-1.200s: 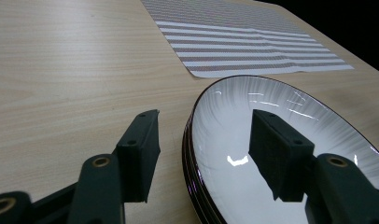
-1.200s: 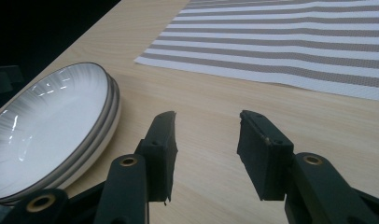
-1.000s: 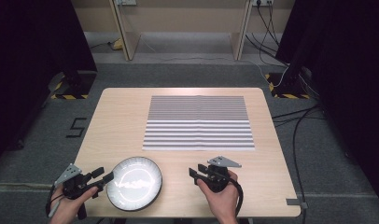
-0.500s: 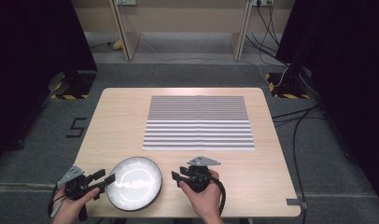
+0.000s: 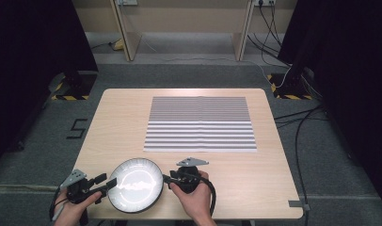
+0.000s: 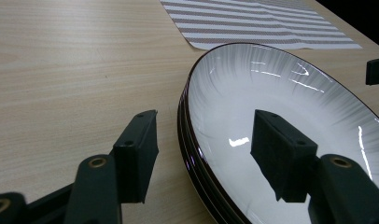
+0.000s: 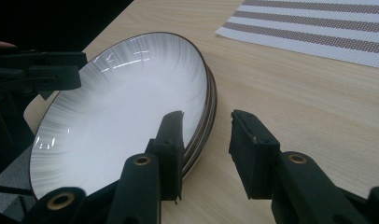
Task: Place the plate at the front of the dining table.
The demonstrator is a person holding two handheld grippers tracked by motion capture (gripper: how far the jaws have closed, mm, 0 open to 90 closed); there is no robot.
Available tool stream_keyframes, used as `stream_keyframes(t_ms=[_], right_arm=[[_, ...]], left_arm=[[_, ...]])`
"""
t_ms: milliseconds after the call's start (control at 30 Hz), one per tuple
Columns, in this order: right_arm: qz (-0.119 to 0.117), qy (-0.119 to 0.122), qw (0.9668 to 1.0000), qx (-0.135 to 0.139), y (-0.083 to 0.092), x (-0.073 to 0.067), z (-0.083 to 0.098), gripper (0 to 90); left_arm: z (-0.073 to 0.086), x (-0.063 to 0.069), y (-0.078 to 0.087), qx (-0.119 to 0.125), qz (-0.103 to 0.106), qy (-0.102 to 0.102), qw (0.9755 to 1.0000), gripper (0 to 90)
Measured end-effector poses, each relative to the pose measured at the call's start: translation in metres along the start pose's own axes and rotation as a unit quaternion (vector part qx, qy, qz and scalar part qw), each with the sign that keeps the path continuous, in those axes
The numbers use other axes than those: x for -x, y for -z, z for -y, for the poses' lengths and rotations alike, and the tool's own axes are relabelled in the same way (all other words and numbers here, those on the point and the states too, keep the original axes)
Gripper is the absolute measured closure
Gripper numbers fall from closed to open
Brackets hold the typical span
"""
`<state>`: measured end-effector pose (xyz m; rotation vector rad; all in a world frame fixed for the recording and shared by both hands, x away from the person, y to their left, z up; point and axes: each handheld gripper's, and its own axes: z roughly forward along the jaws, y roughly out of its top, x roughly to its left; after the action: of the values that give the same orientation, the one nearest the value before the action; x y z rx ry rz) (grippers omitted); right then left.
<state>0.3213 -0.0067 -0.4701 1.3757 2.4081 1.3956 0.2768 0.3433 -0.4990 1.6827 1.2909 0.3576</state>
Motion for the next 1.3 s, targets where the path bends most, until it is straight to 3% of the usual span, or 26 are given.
stream_keyframes(t_ms=[700, 900, 1067, 1167, 1300], right_arm=[[0.002, 0.012, 0.9997, -0.02, -0.019, -0.007, -0.003, 68.0], [0.009, 0.029, 0.9989, -0.035, -0.023, -0.01, -0.001, 79.1], [0.012, 0.027, 0.9988, -0.039, -0.023, -0.01, -0.002, 80.6], [0.018, 0.031, 0.9984, -0.045, -0.024, -0.012, -0.004, 80.9], [0.02, 0.025, 0.9979, -0.056, -0.025, -0.013, -0.007, 81.2]], left_arm=[[0.003, -0.001, -0.004, -0.016, 0.002, 0.009, 0.9998, 43.2], [0.006, 0.001, -0.006, -0.023, 0.005, 0.01, 0.9997, 45.1], [0.006, 0.002, -0.007, -0.029, 0.013, 0.013, 0.9994, 50.6], [0.006, 0.006, -0.011, -0.043, -0.009, -0.003, 0.999, 54.6], [0.005, 0.007, -0.011, -0.04, -0.02, 0.001, 0.999, 57.6]])
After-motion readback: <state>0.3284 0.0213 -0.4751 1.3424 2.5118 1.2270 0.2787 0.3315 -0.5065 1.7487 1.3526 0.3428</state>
